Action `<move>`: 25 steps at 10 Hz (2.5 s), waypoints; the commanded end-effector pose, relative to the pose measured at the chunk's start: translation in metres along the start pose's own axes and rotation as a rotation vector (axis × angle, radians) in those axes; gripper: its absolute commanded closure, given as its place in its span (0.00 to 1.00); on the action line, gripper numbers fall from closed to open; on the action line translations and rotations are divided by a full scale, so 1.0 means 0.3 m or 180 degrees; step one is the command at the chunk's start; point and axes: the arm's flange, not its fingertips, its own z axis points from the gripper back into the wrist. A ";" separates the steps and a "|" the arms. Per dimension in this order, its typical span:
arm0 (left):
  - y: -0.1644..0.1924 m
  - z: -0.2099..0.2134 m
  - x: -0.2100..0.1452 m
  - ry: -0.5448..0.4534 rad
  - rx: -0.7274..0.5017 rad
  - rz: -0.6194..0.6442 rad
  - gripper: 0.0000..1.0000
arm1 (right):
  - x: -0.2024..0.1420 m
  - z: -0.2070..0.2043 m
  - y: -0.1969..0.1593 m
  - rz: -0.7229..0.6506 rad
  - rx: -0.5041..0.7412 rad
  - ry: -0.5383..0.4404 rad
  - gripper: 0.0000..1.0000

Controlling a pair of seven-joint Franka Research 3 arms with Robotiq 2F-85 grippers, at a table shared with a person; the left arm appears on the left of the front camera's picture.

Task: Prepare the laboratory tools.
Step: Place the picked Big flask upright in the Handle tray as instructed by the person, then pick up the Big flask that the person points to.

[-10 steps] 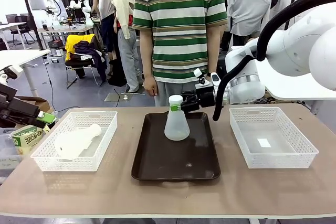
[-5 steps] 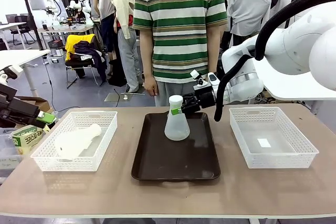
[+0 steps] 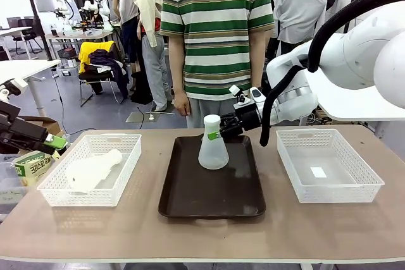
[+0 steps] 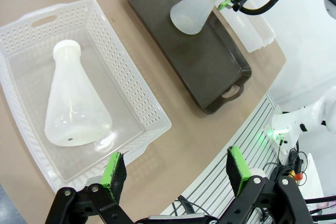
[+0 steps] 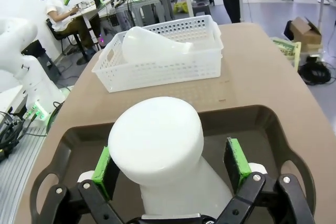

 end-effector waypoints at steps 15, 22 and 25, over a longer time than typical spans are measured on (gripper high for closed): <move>0.008 -0.001 0.000 -0.0047 -0.0047 -0.0038 0.00 | 0.075 0.315 0.183 0.0099 -0.0513 0.0088 0.00; 0.008 -0.001 0.000 -0.0047 -0.0047 -0.0038 0.00 | 0.083 0.820 0.488 0.0036 -0.1396 -0.0267 0.00; 0.008 -0.001 0.000 -0.0047 -0.0047 -0.0038 0.00 | 0.068 0.823 0.496 0.0152 -0.1311 -0.0562 0.00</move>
